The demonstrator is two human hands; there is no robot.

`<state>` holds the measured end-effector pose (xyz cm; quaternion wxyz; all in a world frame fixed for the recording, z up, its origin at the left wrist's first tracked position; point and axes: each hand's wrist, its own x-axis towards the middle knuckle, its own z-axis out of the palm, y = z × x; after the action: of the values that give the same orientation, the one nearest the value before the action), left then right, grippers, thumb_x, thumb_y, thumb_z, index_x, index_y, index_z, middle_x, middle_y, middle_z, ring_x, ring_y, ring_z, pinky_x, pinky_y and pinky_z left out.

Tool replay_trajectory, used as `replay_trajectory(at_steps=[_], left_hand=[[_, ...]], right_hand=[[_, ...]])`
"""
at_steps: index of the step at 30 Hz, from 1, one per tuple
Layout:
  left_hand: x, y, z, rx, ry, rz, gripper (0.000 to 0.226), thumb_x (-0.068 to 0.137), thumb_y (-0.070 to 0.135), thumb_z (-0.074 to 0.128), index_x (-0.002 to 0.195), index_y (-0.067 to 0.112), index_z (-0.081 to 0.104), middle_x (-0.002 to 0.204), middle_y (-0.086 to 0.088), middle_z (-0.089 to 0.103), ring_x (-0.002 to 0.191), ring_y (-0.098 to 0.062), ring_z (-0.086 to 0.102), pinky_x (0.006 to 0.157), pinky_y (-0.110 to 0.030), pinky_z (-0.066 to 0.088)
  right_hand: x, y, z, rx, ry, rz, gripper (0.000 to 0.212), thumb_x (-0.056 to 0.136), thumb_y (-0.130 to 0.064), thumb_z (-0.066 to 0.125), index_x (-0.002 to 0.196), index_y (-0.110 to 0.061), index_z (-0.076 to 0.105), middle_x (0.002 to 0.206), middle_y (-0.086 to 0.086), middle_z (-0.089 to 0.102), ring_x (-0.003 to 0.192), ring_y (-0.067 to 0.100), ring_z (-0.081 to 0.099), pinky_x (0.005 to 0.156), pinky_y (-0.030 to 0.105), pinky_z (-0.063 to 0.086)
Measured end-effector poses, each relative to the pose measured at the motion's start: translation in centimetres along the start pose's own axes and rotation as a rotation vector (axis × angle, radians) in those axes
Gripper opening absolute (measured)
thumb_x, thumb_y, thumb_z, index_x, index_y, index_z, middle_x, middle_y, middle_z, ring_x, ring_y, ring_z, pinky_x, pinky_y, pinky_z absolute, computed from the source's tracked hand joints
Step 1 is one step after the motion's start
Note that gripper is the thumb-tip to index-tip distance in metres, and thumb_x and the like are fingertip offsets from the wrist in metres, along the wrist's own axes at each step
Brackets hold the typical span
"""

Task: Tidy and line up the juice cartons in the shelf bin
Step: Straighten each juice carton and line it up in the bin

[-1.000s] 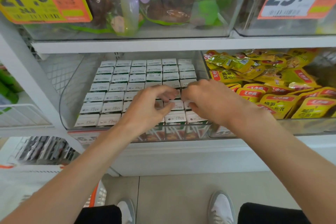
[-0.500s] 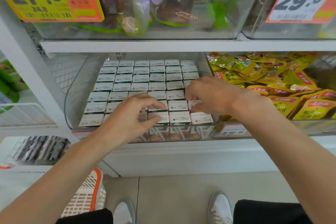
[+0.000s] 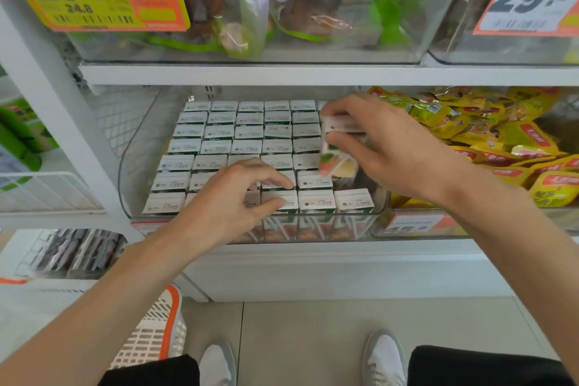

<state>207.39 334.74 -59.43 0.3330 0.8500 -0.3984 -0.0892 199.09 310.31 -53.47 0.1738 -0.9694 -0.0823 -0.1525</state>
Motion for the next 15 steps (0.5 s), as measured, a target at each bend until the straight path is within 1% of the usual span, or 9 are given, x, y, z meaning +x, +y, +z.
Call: replay_trajectory(at_steps=[2,3,5,7,8,10,11,13,15], left_hand=[[-0.1,0.1,-0.2,-0.041,0.018,-0.020,0.029,0.090,0.030,0.079,0.118,0.033,0.073,0.117,0.022,0.067,0.113,0.005,0.060,0.103,-0.028,0.049],[-0.3,0.2,-0.3,-0.086,0.023,-0.036,0.031,0.088,0.035,0.078,0.118,0.030,0.073,0.120,0.021,0.066,0.117,0.004,0.059,0.105,-0.029,0.050],[-0.7,0.4,-0.8,-0.179,0.003,-0.071,0.044,0.081,0.052,0.074,0.118,0.026,0.072,0.129,0.021,0.063,0.124,0.004,0.057,0.110,-0.030,0.049],[-1.2,0.4,-1.2,-0.226,0.012,-0.121,0.058,0.071,0.064,0.073,0.118,0.029,0.071,0.128,0.021,0.065,0.123,0.005,0.059,0.112,-0.030,0.048],[-1.4,0.3,-1.4,-0.245,0.035,-0.147,0.063,0.067,0.067,0.074,0.118,0.030,0.068,0.126,0.020,0.067,0.122,0.005,0.061,0.112,-0.029,0.048],[-1.6,0.2,-1.8,-0.314,0.087,-0.172,0.068,0.064,0.065,0.077,0.120,0.029,0.063,0.126,0.016,0.069,0.121,0.003,0.063,0.109,-0.025,0.049],[-1.7,0.3,-2.0,-0.381,0.093,-0.174,0.069,0.066,0.062,0.078,0.123,0.029,0.061,0.127,0.015,0.069,0.120,0.002,0.065,0.106,-0.021,0.051],[-1.7,0.8,-2.5,-0.507,0.053,-0.180,0.066,0.075,0.053,0.075,0.134,0.030,0.058,0.129,0.015,0.070,0.118,0.005,0.066,0.096,-0.012,0.053],[-1.8,1.2,-2.8,-0.491,-0.004,-0.169,0.054,0.084,0.047,0.069,0.136,0.035,0.060,0.127,0.021,0.072,0.117,0.008,0.066,0.092,-0.008,0.051]], right_hand=[[0.1,-1.0,0.7,0.132,0.072,0.007,0.034,0.106,-0.027,0.062,0.136,-0.011,0.061,0.122,0.004,0.069,0.113,0.020,0.063,0.095,0.034,0.049],[0.2,-1.5,1.3,0.213,0.074,0.031,0.033,0.106,-0.027,0.062,0.136,-0.012,0.062,0.121,0.001,0.069,0.113,0.015,0.064,0.096,0.032,0.050],[0.4,-2.3,2.2,0.363,0.048,0.089,0.033,0.105,-0.027,0.064,0.135,-0.015,0.064,0.120,-0.008,0.069,0.115,0.007,0.064,0.101,0.027,0.052],[0.7,-2.6,2.6,0.491,0.052,0.132,0.029,0.104,-0.025,0.064,0.132,-0.016,0.066,0.117,-0.014,0.070,0.114,0.002,0.065,0.100,0.021,0.053],[0.8,-2.6,2.6,0.552,0.060,0.150,0.027,0.104,-0.024,0.064,0.130,-0.016,0.067,0.117,-0.016,0.070,0.113,0.001,0.065,0.098,0.019,0.053],[0.9,-2.6,2.6,0.620,0.073,0.168,0.027,0.103,-0.024,0.065,0.129,-0.018,0.069,0.115,-0.017,0.072,0.112,0.000,0.067,0.095,0.017,0.054],[0.9,-2.7,2.7,0.638,0.066,0.175,0.027,0.103,-0.024,0.065,0.129,-0.018,0.070,0.115,-0.016,0.073,0.111,0.000,0.068,0.095,0.017,0.054],[0.9,-3.2,3.3,0.683,0.042,0.197,0.028,0.103,-0.025,0.066,0.129,-0.017,0.072,0.115,-0.011,0.076,0.112,0.002,0.069,0.096,0.019,0.055],[0.9,-4.0,4.2,0.744,0.026,0.219,0.029,0.102,-0.024,0.067,0.129,-0.014,0.073,0.115,-0.007,0.077,0.112,0.004,0.070,0.094,0.019,0.055]])
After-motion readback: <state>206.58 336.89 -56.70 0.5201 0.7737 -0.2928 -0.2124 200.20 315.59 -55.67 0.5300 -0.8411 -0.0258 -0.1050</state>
